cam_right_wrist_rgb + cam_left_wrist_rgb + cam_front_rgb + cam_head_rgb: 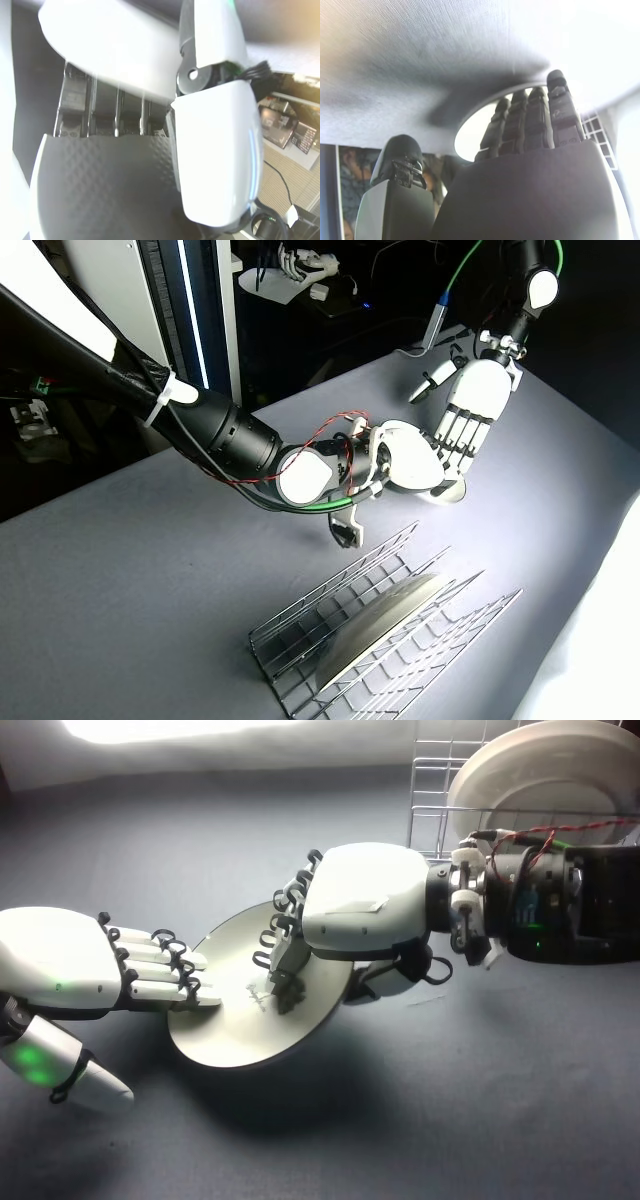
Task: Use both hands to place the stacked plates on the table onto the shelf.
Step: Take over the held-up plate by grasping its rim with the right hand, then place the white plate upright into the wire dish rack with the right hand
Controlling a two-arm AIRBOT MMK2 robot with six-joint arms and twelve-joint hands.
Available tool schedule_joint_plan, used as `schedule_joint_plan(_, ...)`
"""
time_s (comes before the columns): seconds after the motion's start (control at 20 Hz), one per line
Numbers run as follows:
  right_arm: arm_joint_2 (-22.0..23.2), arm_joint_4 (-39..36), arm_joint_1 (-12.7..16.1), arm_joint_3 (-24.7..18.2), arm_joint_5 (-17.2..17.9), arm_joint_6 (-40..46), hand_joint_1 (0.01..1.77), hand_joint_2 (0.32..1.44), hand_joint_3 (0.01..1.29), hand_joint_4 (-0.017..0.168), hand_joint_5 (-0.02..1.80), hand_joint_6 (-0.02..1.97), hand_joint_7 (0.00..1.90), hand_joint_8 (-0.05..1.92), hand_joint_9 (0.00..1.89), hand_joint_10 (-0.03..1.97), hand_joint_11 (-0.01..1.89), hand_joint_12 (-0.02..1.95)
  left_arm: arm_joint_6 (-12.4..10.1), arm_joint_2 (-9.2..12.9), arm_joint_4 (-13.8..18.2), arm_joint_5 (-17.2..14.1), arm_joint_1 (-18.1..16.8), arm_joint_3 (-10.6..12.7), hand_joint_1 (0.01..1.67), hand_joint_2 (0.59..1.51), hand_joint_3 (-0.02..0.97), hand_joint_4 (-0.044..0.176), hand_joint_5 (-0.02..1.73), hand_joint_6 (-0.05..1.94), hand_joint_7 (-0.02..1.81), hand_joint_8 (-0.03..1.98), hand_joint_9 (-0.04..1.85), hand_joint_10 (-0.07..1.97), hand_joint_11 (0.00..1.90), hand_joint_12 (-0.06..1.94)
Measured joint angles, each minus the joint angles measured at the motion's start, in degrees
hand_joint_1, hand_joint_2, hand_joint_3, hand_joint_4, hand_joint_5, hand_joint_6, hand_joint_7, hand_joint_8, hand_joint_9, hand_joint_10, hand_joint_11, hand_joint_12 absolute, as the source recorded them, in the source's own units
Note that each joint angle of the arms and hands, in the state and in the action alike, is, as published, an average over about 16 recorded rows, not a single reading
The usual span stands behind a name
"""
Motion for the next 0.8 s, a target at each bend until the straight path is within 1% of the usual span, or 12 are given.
schedule_joint_plan(0.2, -0.01, 0.29, 0.27, 0.03, 0.74, -0.13, 1.36, 0.9, 0.01, -0.001, 0.89, 0.38, 0.95, 0.2, 0.94, 0.42, 0.67, 1.28, -0.15, 0.04, 0.18, -0.23, -0.56, 0.06, 0.01, 1.176, 0.02, -0.01, -0.02, -0.03, 0.0, -0.01, -0.02, -0.05, 0.02, 0.02)
schedule_joint_plan(0.4, 0.01, 0.46, 0.38, 0.02, 1.31, -0.21, 1.35, 0.9, 0.01, -0.001, 0.98, 0.52, 1.07, 0.28, 1.06, 0.54, 0.84, 1.31, -0.35, 0.41, 0.42, -0.93, -2.33, 0.06, 0.02, 1.177, 0.02, -0.007, -0.01, -0.01, 0.01, 0.0, -0.01, -0.03, 0.02, 0.02)
schedule_joint_plan(0.55, 0.02, 0.51, 0.4, 0.02, 1.5, -0.24, 1.35, 0.9, 0.01, -0.001, 1.0, 0.61, 1.11, 0.32, 1.1, 0.6, 0.88, 1.34, -0.5, 1.09, 0.42, -1.6, -4.32, 0.02, 0.02, 1.178, 0.02, -0.005, -0.01, -0.01, 0.01, 0.0, 0.0, -0.02, 0.02, 0.01)
schedule_joint_plan(0.8, 0.17, 0.52, 0.69, -0.18, 1.78, -0.26, 1.34, 0.9, 0.01, -0.001, 1.01, 0.6, 1.12, 0.35, 1.13, 0.6, 0.9, 1.39, -0.74, 3.08, 0.53, -2.7, -8.29, -0.1, 0.02, 1.18, 0.02, 0.0, 0.0, 0.01, 0.02, 0.0, 0.01, 0.0, 0.02, 0.01)
